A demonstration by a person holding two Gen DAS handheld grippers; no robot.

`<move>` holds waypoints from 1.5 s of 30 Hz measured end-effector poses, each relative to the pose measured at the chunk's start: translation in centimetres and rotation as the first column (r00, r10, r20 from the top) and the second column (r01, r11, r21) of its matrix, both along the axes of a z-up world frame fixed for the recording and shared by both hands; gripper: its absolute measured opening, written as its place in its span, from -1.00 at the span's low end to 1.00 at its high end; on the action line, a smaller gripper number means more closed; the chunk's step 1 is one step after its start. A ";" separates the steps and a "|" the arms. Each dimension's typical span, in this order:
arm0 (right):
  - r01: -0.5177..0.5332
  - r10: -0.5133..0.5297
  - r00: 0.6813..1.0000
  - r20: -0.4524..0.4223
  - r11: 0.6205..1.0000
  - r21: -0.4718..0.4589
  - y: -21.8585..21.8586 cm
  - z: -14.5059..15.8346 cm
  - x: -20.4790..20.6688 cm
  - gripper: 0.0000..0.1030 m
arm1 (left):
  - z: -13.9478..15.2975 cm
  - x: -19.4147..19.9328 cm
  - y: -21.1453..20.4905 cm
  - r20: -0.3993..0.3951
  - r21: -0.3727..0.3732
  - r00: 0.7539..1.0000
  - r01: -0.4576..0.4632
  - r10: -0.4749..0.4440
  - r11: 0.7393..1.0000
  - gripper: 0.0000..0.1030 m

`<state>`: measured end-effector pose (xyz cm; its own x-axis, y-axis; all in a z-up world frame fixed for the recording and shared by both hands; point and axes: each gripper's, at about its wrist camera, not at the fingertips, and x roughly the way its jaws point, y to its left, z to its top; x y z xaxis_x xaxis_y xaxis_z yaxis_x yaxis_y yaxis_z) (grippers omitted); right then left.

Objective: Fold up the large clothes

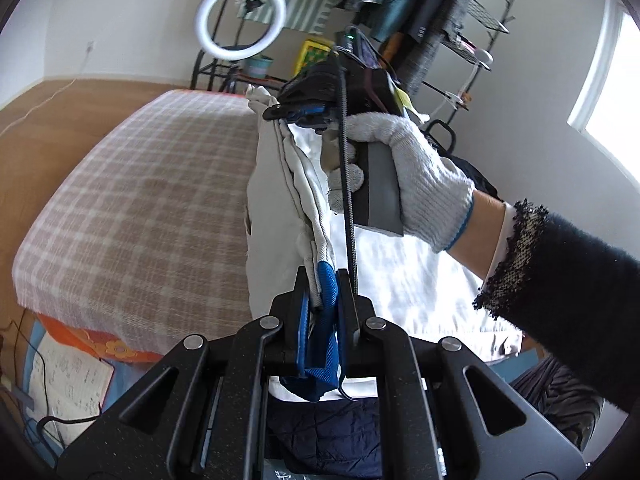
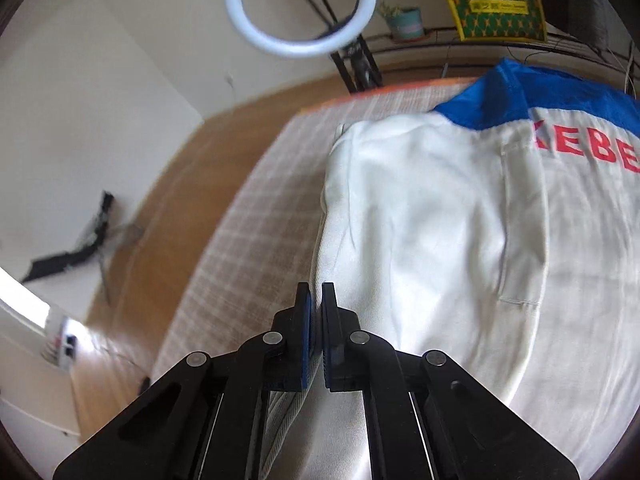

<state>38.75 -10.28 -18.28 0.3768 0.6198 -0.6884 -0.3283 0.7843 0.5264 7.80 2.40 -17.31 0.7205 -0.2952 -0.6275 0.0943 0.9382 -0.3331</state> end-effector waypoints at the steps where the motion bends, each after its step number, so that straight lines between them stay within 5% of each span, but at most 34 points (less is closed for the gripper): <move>1: 0.020 -0.020 1.000 0.007 0.999 0.038 -1.1 0.2 -0.2 -0.94 | 0.2 0.0 -0.6 0.007 0.014 1.000 0.012 -0.012 1.000 -0.83; 12: 0.306 -0.282 0.952 -0.120 0.902 0.305 -15.0 -3.7 -2.3 -0.94 | -0.6 0.1 -8.4 -0.028 0.110 0.980 0.199 -0.197 0.974 -0.83; 17: 0.407 -0.355 0.908 -0.224 0.875 0.264 -18.7 -7.4 -2.1 -0.94 | -2.2 0.5 -10.9 -0.084 0.136 0.965 0.259 -0.250 0.956 -0.83; 30: 0.308 -0.303 0.940 -0.157 0.951 0.009 -18.1 -6.9 0.9 -0.93 | -4.2 1.6 -13.0 -0.150 0.123 0.944 0.314 -0.295 0.942 -0.82; 33: 0.292 -0.286 0.941 -0.182 0.956 0.008 -18.6 -6.7 0.7 -0.86 | -3.9 0.4 -12.3 -0.161 0.097 0.929 0.351 -0.333 0.931 -0.68; 38: 0.253 -0.250 0.958 -0.142 0.968 -0.002 -20.9 -4.3 -2.9 -0.85 | -3.3 -2.9 -10.0 -0.166 0.050 0.898 0.420 -0.407 0.906 -0.57; 45: 0.155 -0.154 0.988 -0.004 0.987 0.037 -22.3 1.9 -9.4 -0.63 | 0.4 -5.3 -6.0 -0.037 0.042 0.917 0.399 -0.397 0.916 -0.57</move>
<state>29.31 -32.59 -16.36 0.4690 0.5790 -0.6669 -0.2039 0.8057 0.5561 2.49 -3.63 -16.90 0.5324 -0.5232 -0.6654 0.4550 0.8398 -0.2963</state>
